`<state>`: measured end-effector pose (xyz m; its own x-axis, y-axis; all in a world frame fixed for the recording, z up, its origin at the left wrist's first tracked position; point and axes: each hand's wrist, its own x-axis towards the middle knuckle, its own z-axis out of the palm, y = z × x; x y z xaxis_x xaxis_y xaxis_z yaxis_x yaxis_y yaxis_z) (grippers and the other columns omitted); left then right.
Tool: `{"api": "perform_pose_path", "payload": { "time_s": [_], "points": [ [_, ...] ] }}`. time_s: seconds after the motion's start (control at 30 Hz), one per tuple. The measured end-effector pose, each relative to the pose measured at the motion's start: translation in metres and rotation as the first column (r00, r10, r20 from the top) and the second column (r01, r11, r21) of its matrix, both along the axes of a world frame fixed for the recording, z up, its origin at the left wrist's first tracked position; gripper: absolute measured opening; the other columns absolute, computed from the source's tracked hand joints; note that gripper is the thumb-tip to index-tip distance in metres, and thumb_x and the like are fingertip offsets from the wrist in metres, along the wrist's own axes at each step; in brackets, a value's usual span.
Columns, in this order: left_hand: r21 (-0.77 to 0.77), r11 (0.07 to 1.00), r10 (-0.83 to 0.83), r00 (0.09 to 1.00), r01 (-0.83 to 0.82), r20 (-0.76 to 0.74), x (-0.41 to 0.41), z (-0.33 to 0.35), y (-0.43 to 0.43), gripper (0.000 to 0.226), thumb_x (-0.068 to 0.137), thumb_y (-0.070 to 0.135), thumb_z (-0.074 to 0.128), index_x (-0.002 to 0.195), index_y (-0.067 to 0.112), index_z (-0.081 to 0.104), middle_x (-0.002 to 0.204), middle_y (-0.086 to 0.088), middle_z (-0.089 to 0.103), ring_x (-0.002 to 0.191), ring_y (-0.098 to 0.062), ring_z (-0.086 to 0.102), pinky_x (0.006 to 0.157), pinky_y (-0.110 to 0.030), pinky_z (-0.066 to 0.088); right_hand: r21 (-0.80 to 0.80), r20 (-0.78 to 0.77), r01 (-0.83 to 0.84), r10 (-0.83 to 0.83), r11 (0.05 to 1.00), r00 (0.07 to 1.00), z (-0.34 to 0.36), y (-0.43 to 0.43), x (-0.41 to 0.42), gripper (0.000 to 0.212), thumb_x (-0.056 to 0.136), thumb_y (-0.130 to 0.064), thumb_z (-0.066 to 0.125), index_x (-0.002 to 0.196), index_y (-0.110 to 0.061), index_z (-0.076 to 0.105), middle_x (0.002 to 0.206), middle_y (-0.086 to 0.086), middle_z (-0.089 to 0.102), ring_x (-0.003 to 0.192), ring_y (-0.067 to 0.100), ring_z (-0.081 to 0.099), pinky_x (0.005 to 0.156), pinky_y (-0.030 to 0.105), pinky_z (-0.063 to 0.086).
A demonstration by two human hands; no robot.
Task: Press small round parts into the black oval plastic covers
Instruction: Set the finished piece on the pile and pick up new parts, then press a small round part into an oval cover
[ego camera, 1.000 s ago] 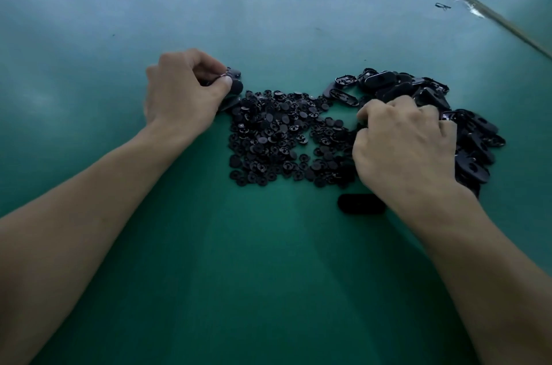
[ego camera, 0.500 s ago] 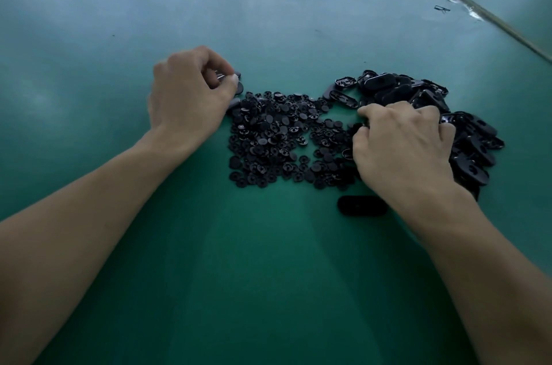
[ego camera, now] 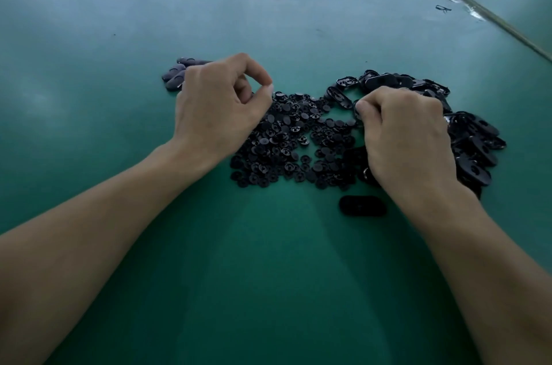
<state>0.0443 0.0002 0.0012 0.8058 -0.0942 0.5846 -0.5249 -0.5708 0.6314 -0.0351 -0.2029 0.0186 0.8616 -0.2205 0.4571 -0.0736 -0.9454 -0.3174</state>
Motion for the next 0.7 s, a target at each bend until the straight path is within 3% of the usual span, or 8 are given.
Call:
{"api": "perform_pose_path", "payload": {
  "time_s": [0.13, 0.27, 0.33, 0.4, 0.53, 0.7],
  "points": [
    [-0.006, 0.995, -0.098, 0.995, 0.098, 0.008, -0.007, 0.001, -0.005, 0.006, 0.085, 0.031, 0.07, 0.08, 0.031, 0.067, 0.051, 0.009, 0.055, 0.046, -0.004, 0.048, 0.057, -0.024, 0.042, 0.107, 0.125, -0.126, 0.113, 0.986, 0.986, 0.001, 0.003, 0.004, 0.024, 0.104, -0.024, 0.052, 0.102, -0.008, 0.07, 0.09, 0.004, 0.068, 0.076, 0.015, 0.054, 0.07, 0.013, 0.032],
    [-0.019, 0.977, -0.211, 0.977, 0.211, 0.006, -0.013, 0.002, -0.008, 0.015, 0.086, 0.044, 0.068, 0.092, 0.03, 0.073, 0.058, 0.013, 0.062, 0.047, -0.002, 0.05, 0.053, -0.017, 0.037, 0.18, 0.273, -0.359, 0.304, 0.916, 0.913, 0.0, 0.017, 0.002, 0.016, 0.1, -0.017, 0.059, 0.097, -0.008, 0.072, 0.085, -0.003, 0.067, 0.078, 0.01, 0.061, 0.074, 0.004, 0.037],
    [0.0, 0.965, -0.263, 0.965, 0.263, -0.011, -0.014, 0.002, -0.008, 0.028, 0.087, 0.048, 0.065, 0.106, 0.029, 0.073, 0.063, 0.019, 0.066, 0.048, 0.002, 0.052, 0.052, -0.013, 0.036, 0.228, 0.326, -0.448, 0.366, 0.865, 0.872, -0.003, 0.023, 0.002, 0.011, 0.097, -0.015, 0.062, 0.097, -0.01, 0.072, 0.086, -0.008, 0.066, 0.08, 0.005, 0.061, 0.077, 0.006, 0.041],
    [0.001, 0.95, -0.312, 0.949, 0.312, -0.033, -0.013, 0.002, -0.008, 0.037, 0.088, 0.048, 0.063, 0.117, 0.025, 0.071, 0.068, 0.023, 0.067, 0.052, 0.006, 0.055, 0.055, -0.011, 0.04, 0.321, 0.354, -0.504, 0.392, 0.802, 0.849, -0.005, 0.026, 0.002, 0.008, 0.095, -0.013, 0.065, 0.097, -0.016, 0.072, 0.088, -0.01, 0.068, 0.084, 0.005, 0.065, 0.08, 0.016, 0.05],
    [-0.035, 0.932, -0.363, 0.93, 0.361, -0.059, -0.01, 0.002, -0.007, 0.036, 0.09, 0.043, 0.061, 0.118, 0.023, 0.071, 0.081, 0.024, 0.068, 0.069, 0.005, 0.063, 0.066, -0.009, 0.044, 0.525, 0.368, -0.545, 0.402, 0.654, 0.838, -0.005, 0.025, 0.004, 0.019, 0.088, -0.006, 0.07, 0.095, -0.024, 0.069, 0.098, -0.002, 0.073, 0.095, 0.014, 0.07, 0.089, 0.038, 0.056],
    [-0.11, 0.927, -0.367, 0.928, 0.359, -0.064, -0.006, 0.0, -0.008, 0.02, 0.093, 0.026, 0.067, 0.112, 0.022, 0.071, 0.082, 0.018, 0.068, 0.063, 0.01, 0.057, 0.061, -0.003, 0.035, 0.578, 0.374, -0.552, 0.406, 0.601, 0.834, -0.004, 0.028, 0.003, 0.033, 0.085, 0.003, 0.067, 0.092, -0.029, 0.064, 0.095, -0.004, 0.072, 0.09, 0.011, 0.071, 0.085, 0.026, 0.055]
  ]
}}
